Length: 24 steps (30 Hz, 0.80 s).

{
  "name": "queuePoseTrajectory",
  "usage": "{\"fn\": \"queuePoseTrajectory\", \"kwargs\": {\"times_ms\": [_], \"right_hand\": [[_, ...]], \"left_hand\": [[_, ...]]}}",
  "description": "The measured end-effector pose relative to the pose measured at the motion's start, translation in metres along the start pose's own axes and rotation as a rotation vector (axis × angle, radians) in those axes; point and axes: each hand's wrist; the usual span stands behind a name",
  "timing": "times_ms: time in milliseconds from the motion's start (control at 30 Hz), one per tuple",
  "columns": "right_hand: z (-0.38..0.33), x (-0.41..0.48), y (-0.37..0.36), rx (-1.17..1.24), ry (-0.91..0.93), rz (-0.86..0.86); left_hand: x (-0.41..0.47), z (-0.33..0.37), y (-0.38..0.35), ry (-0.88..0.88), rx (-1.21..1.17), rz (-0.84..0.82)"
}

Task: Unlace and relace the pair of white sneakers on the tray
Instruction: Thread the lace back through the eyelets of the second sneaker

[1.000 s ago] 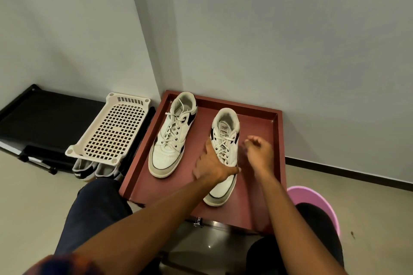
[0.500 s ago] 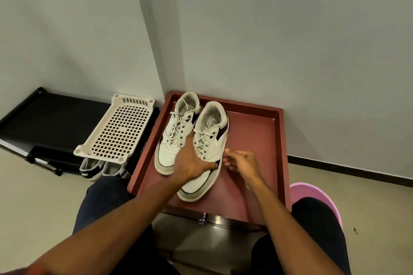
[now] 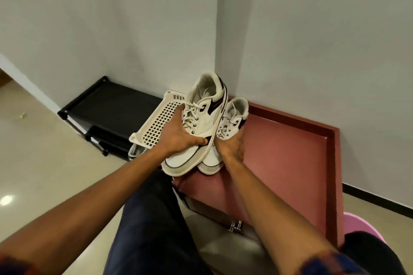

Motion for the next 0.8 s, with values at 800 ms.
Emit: {"fn": "queuePoseTrajectory", "kwargs": {"times_ms": [800], "right_hand": [[0.101,-0.028,0.142,-0.193,-0.173,0.177]], "left_hand": [[-0.003,0.013,-0.147,0.156,0.166,-0.169]]}}
Point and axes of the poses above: each hand's wrist, its own x-axis towards the middle knuckle, its own y-axis out of the back of the hand, z = x × y, and after that the axes turned 4 degrees about -z, right-handed
